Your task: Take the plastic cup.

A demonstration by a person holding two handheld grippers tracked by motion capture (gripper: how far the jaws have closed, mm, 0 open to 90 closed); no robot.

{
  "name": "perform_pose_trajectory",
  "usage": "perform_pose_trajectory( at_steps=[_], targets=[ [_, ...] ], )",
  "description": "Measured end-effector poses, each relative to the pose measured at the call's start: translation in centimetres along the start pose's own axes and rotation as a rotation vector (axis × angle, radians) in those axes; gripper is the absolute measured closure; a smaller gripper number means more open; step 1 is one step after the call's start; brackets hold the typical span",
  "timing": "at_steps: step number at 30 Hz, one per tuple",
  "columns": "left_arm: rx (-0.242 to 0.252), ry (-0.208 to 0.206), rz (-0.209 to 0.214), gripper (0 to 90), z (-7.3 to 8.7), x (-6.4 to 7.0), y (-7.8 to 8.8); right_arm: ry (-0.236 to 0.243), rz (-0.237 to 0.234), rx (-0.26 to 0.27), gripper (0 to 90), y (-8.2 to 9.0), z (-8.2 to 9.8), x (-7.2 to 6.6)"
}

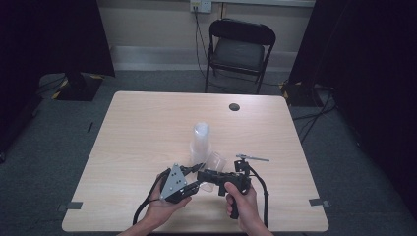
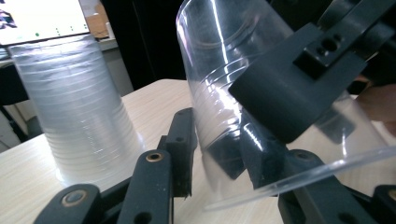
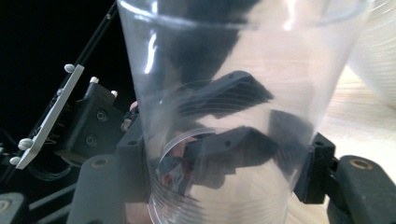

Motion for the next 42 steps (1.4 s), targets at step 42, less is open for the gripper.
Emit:
perform_pose_trajectory(
  at_steps=[42],
  targets=[
    [-0.042, 0.258, 0.043, 89.8, 0.7, -3.1, 3.3, 0.244, 0.167, 0.049, 19.6, 0.8, -0.4, 2.5]
  ],
)
Point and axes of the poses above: each handheld gripper's, and its own axes: y roughly backward along the jaws, z roughly out of its underside, x roughly to its right, the point moved 9 cm from there along -y, roughly forward along the jaws, and after that the axes turned 14 degrees about z, right-handed, at the moved point
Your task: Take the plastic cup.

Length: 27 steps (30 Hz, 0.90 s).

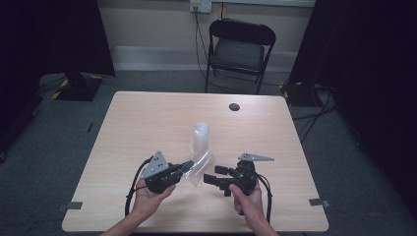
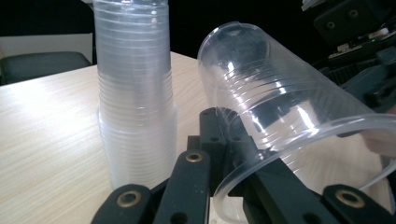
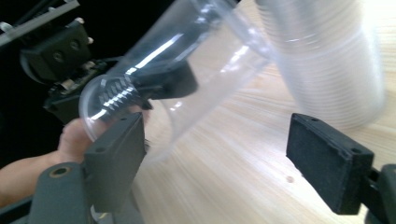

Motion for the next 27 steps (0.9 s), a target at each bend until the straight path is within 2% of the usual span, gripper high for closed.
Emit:
perform_pose_trajectory(
  at_steps=[6, 9, 11, 15, 21, 23, 27],
  targets=[
    [-0.028, 0.02, 0.009, 90.0, 0.3, 0.1, 0.0, 0.04, 0.044, 0.009, 19.7, 0.1, -0.2, 0.7],
    [-0.044, 0.049, 0.019, 90.0, 0.4, 0.2, 0.1, 0.069, 0.072, 0.009, 19.7, 0.2, -0.1, 0.9],
    [-0.074, 0.059, 0.033, 90.0, 0.6, 0.4, 0.1, 0.082, 0.109, 0.014, 18.8, 0.4, 0.0, 1.1],
    [-0.112, 0.093, 0.041, 90.0, 0.9, 0.3, 0.3, 0.124, 0.144, 0.011, 18.5, 0.5, 0.2, 1.5],
    [-0.138, 0.174, 0.1, 90.0, 1.3, 0.2, 0.4, 0.186, 0.147, 0.02, 17.3, 0.8, 0.4, 1.5],
    [-0.174, 0.174, 0.093, 90.0, 1.6, 0.0, 0.4, 0.212, 0.155, 0.026, 17.3, 1.0, 0.4, 1.5],
    [-0.208, 0.176, 0.111, 90.0, 1.8, 0.2, 0.4, 0.283, 0.156, 0.04, 18.7, 1.4, 0.3, 1.1]
  ],
)
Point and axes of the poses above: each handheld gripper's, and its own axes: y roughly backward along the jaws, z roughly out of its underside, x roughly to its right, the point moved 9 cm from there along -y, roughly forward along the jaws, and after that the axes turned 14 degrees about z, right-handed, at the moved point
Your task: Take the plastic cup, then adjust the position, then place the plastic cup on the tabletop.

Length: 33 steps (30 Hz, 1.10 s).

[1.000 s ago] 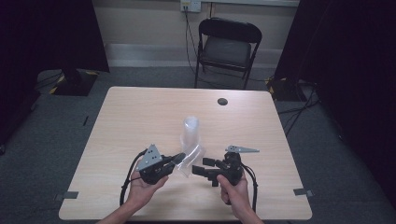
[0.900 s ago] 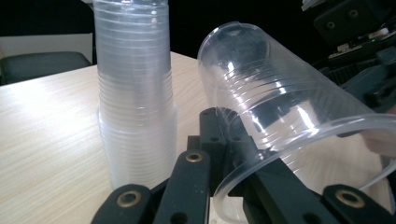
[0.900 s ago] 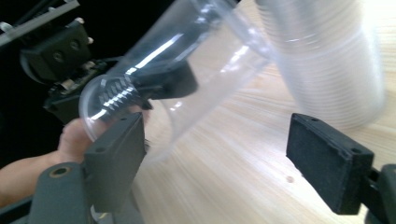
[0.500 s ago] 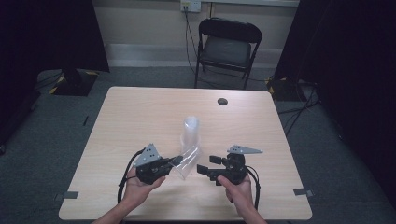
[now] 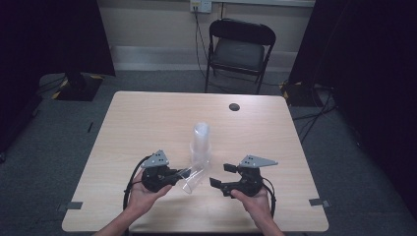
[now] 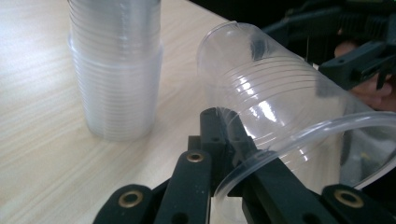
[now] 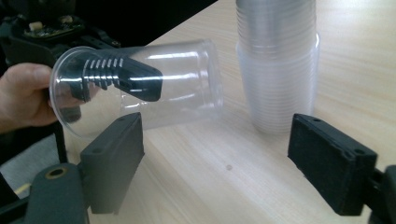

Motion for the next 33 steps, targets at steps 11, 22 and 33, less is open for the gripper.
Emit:
perform_pose_trajectory(
  at_steps=[11, 22, 33],
  targets=[
    [-0.096, 0.012, 0.046, 90.0, 1.4, 0.5, -1.3, 0.122, 0.011, 0.024, 19.0, 0.3, -0.2, -0.7],
    [-0.172, 0.052, 0.109, 90.0, 2.4, 0.6, -2.0, 0.204, -0.069, 0.003, 17.4, 0.1, 0.3, -2.2],
    [-0.18, 0.091, 0.132, 90.0, 2.5, 0.6, -2.1, 0.344, -0.072, -0.033, 12.8, -1.0, 1.4, -3.8]
  ],
)
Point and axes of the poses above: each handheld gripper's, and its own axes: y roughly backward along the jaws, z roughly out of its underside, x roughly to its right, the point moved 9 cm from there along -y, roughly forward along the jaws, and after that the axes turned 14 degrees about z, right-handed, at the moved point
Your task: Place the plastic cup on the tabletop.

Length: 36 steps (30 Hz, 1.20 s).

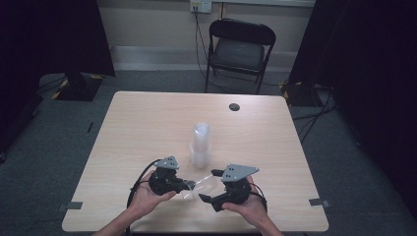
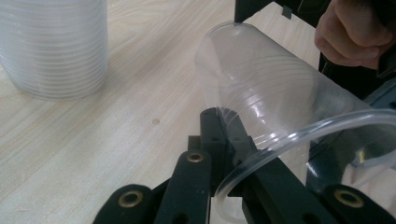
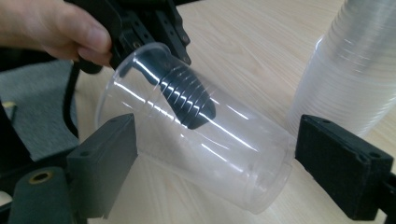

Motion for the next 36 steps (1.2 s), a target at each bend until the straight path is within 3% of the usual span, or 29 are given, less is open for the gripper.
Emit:
perform_pose_trajectory(
  at_steps=[7, 11, 23, 29, 36],
  targets=[
    [-0.033, 0.036, 0.036, 90.0, 0.4, -0.1, -0.3, 0.045, -0.003, 0.006, 13.4, -0.2, -0.2, -0.2],
    [-0.018, 0.051, 0.041, 90.0, 0.3, -0.2, -0.2, 0.057, -0.036, -0.005, 12.9, -0.5, 0.0, -0.7],
    [0.014, 0.126, 0.069, 90.0, 0.0, -0.2, -0.2, 0.141, -0.055, -0.021, 10.5, -1.1, 0.3, -2.1],
    [0.02, 0.163, 0.075, 90.0, -0.2, 0.2, -0.7, 0.212, -0.012, -0.053, 9.2, -2.0, 0.9, -2.6],
    [0.021, 0.192, 0.081, 89.4, -0.3, 0.5, -1.4, 0.244, 0.007, -0.071, 13.4, -2.5, 1.2, -2.9]
  ],
)
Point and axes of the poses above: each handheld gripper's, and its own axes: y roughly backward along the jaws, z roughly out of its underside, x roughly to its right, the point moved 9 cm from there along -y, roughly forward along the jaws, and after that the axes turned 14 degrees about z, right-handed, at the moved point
